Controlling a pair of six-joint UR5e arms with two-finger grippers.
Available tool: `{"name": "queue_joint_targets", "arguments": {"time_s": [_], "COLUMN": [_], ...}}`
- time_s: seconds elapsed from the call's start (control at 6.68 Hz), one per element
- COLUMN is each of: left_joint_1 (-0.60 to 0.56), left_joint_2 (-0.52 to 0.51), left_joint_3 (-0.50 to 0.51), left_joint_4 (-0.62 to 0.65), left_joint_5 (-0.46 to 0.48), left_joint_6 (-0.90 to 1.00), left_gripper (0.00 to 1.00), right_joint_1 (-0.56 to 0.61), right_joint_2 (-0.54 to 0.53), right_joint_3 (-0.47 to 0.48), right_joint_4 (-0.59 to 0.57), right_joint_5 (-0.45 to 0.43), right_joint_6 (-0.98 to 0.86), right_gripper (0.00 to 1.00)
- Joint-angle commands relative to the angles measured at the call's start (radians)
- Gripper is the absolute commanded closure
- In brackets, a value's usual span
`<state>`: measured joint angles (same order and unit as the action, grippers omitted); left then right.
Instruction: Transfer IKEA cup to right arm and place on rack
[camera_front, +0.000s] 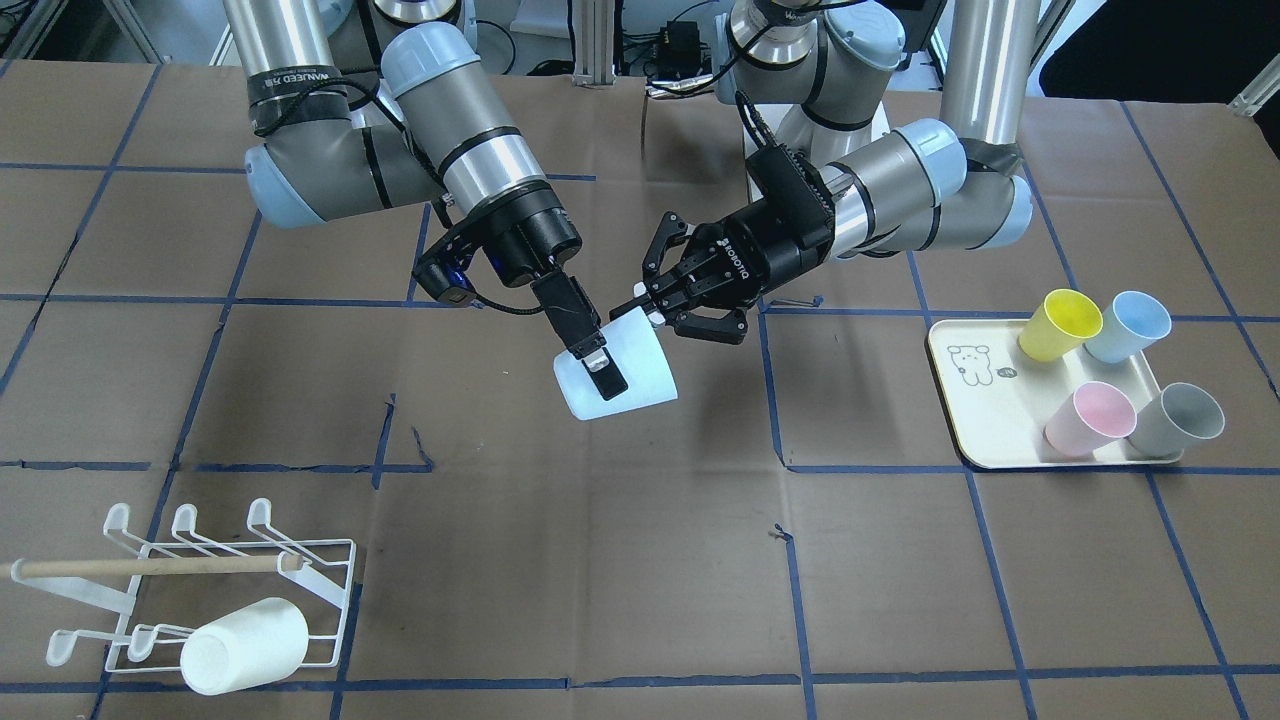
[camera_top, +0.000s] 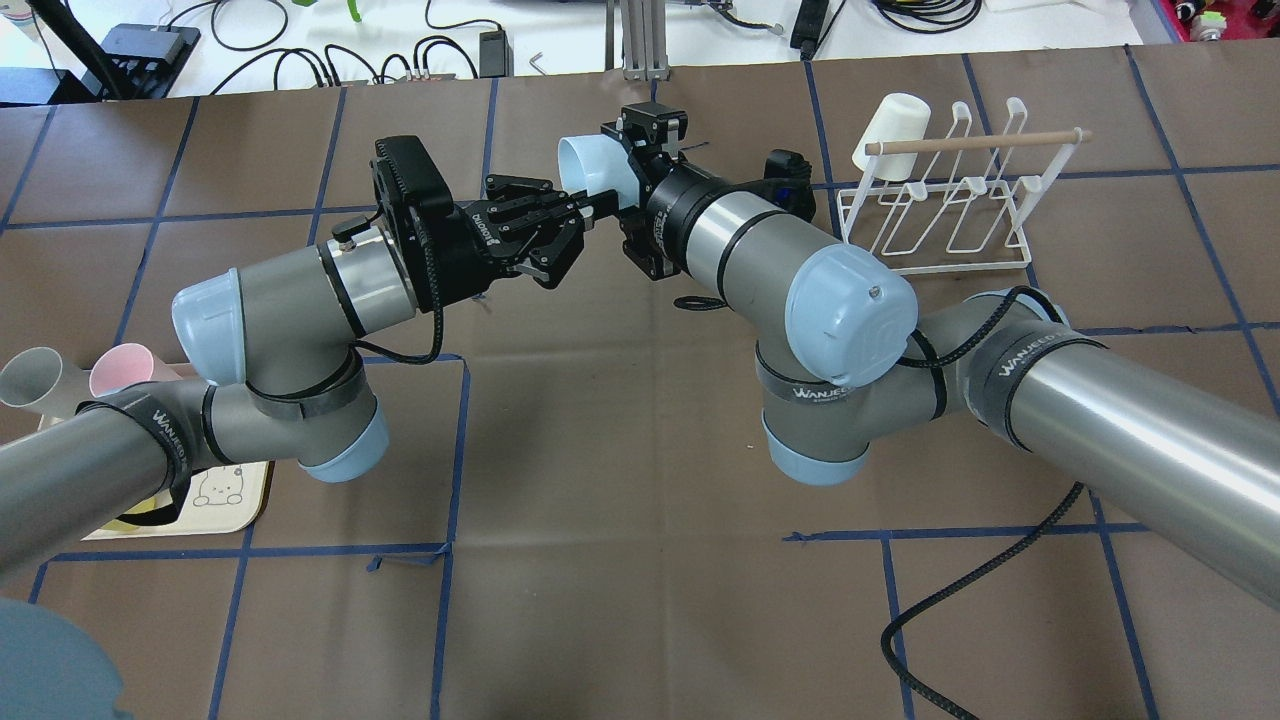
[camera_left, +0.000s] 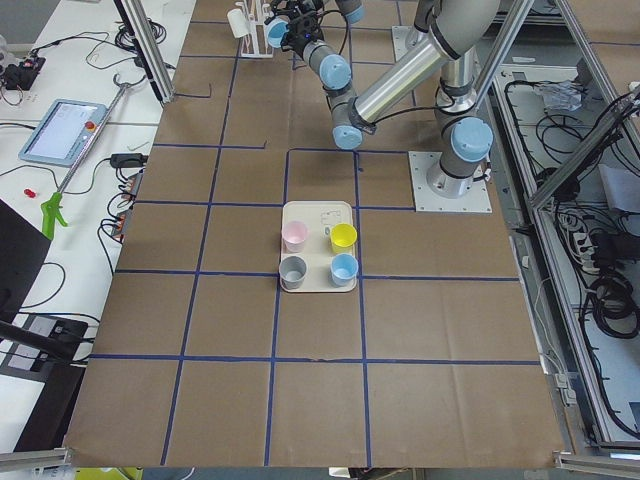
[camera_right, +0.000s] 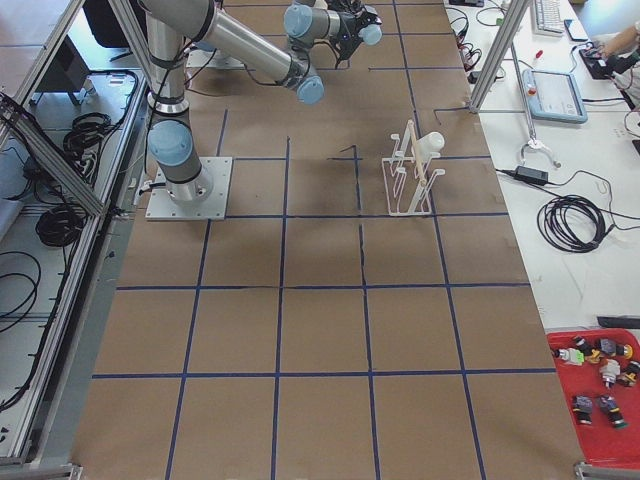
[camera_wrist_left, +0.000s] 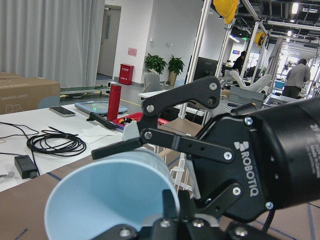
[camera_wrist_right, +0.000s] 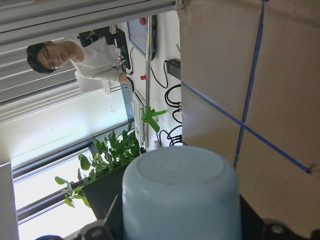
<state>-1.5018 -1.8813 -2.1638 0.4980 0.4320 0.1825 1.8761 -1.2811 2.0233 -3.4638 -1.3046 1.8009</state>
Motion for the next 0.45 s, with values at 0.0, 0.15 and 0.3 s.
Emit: {"name": "queue_joint_targets", "arguments": {"time_s": [0.0,0.15,0.3], "left_joint_1": [0.000,0.000,0.000], "left_joint_2": [0.002,0.001,-0.002], "left_joint_3": [0.006,0.007,0.010], "left_joint_4": [0.002,0.002,0.002], "left_joint_5": [0.037,0.039,0.037], "left_joint_6": [-0.003,-0.021,-0.041], "left_gripper": [0.34,0.16,0.09], "right_joint_1": [0.000,0.000,0.000], "right_joint_2": [0.000,0.000,0.000], "right_joint_3": [0.000,0.000,-0.001], "right_joint_4": [0.000,0.000,0.000], "right_joint_5": [-0.001,-0.001,-0.001], "right_joint_6": [0.000,0.000,0.000], "right_gripper": [0.48,0.49,0.50]}}
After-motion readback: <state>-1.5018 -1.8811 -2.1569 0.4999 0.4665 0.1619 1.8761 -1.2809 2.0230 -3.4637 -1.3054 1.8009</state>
